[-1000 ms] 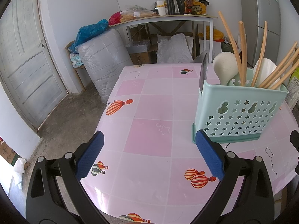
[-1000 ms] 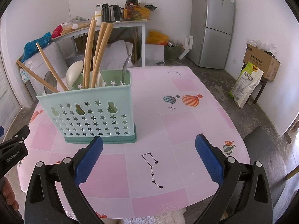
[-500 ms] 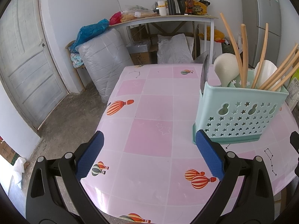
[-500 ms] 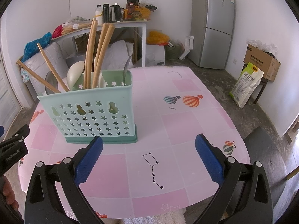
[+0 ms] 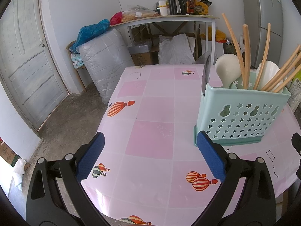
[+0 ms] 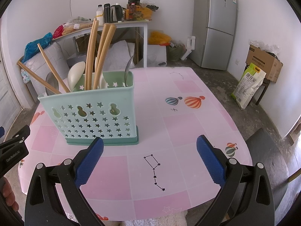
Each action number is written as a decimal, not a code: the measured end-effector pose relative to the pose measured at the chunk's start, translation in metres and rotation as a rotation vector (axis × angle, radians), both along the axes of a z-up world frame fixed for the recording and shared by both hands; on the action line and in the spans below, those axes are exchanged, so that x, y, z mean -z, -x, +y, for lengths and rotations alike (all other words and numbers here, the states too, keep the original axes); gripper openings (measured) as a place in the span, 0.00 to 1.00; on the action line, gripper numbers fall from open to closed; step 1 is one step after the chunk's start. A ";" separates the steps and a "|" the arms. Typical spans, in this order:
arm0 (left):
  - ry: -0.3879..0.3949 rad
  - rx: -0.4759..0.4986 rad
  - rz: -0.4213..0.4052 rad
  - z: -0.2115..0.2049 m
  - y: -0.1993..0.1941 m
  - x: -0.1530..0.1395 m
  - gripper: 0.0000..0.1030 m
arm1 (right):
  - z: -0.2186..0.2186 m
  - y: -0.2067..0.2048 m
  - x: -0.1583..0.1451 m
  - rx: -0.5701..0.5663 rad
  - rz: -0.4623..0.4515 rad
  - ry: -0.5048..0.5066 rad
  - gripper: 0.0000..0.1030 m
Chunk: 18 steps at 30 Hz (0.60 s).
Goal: Organize utensils
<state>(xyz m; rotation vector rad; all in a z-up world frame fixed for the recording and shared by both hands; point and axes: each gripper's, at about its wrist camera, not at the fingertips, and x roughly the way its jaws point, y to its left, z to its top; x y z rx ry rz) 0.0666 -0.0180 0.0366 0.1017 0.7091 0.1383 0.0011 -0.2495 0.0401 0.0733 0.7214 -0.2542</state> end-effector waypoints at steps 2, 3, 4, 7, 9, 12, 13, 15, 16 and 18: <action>0.000 0.000 0.000 0.000 0.000 0.000 0.92 | 0.000 0.000 0.000 0.001 -0.001 0.000 0.93; 0.001 0.001 0.000 0.000 -0.001 -0.001 0.92 | 0.000 0.000 0.000 0.001 0.000 -0.001 0.93; 0.000 0.001 0.000 0.000 -0.001 -0.001 0.92 | 0.000 0.000 0.000 0.000 0.000 -0.001 0.93; 0.000 0.001 0.000 0.001 -0.001 0.000 0.92 | 0.000 0.000 0.000 0.001 0.000 -0.001 0.93; 0.001 0.002 0.001 0.001 0.000 0.000 0.92 | 0.000 0.000 0.000 0.001 0.000 -0.001 0.93; 0.001 0.001 0.002 0.001 0.000 0.000 0.92 | 0.000 0.000 0.000 0.001 0.000 -0.001 0.93; 0.002 0.001 0.002 0.001 0.000 0.000 0.92 | 0.000 0.000 0.000 0.000 0.000 -0.001 0.93; 0.001 0.002 0.001 0.001 0.000 0.000 0.92 | 0.000 0.000 0.000 0.001 -0.001 -0.001 0.93; 0.000 0.001 0.002 0.001 -0.001 -0.001 0.92 | 0.000 0.000 0.000 0.001 0.000 -0.001 0.93; 0.002 0.001 0.002 0.001 -0.001 -0.001 0.92 | 0.000 0.000 0.000 0.001 0.001 -0.002 0.93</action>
